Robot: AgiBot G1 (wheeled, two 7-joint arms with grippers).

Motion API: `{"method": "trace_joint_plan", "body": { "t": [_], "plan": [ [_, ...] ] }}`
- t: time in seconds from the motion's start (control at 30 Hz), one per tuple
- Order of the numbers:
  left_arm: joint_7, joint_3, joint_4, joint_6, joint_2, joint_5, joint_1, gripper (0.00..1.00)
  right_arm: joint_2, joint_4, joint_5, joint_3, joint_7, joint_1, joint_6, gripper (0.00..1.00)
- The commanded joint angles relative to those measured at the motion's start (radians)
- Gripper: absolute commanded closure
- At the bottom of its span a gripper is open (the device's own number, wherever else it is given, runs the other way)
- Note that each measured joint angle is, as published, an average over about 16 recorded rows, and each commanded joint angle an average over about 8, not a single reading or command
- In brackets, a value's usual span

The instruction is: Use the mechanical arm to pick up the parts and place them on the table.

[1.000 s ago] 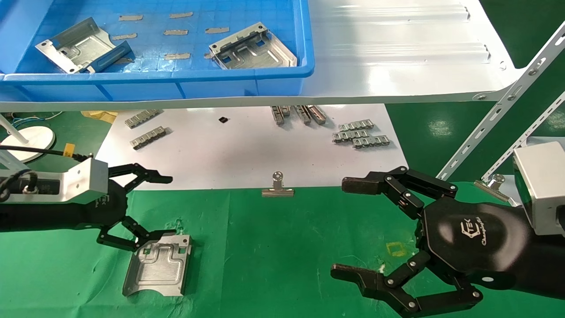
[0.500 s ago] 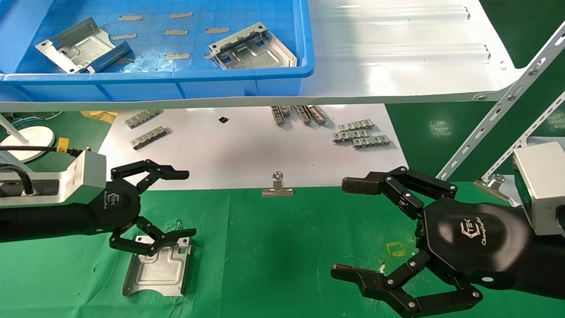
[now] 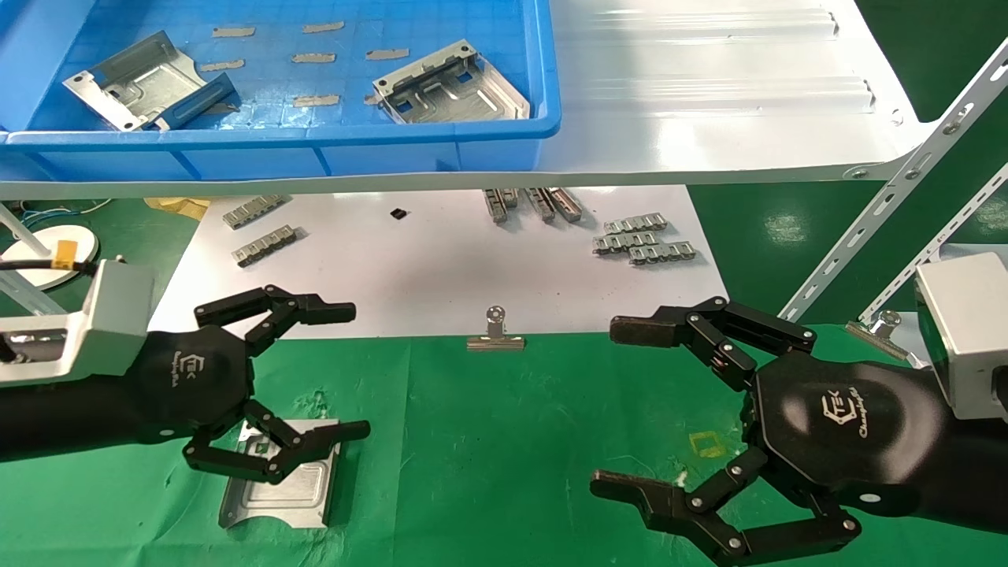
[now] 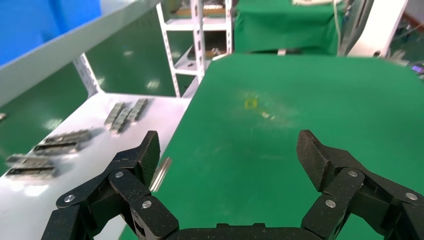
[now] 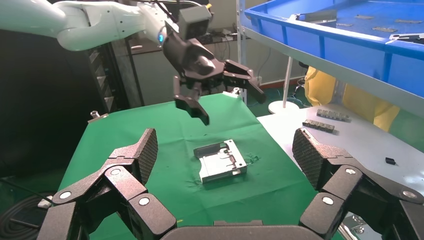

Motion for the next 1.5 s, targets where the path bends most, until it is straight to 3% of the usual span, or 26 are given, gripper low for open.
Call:
{"method": "trace_joint_plan", "body": {
  "t": [0.03,0.7,1.5],
  "plan": [
    [-0.028,-0.022,-0.039,-0.004,-0.008,-0.015,0.025,0.00,0.000,0.000,0.000,0.000,0.000,0.000,0.000,0.00],
    [-0.276,-0.217,-0.399,-0.036,-0.085,-0.157,0.247,0.00,0.000,0.000,0.000,0.000,0.000,0.000,0.000,0.00],
    [-0.269,-0.210,-0.385,-0.036,-0.083,-0.152,0.239,0.00,0.000,0.000,0.000,0.000,0.000,0.000,0.000,0.00]
  ]
}}
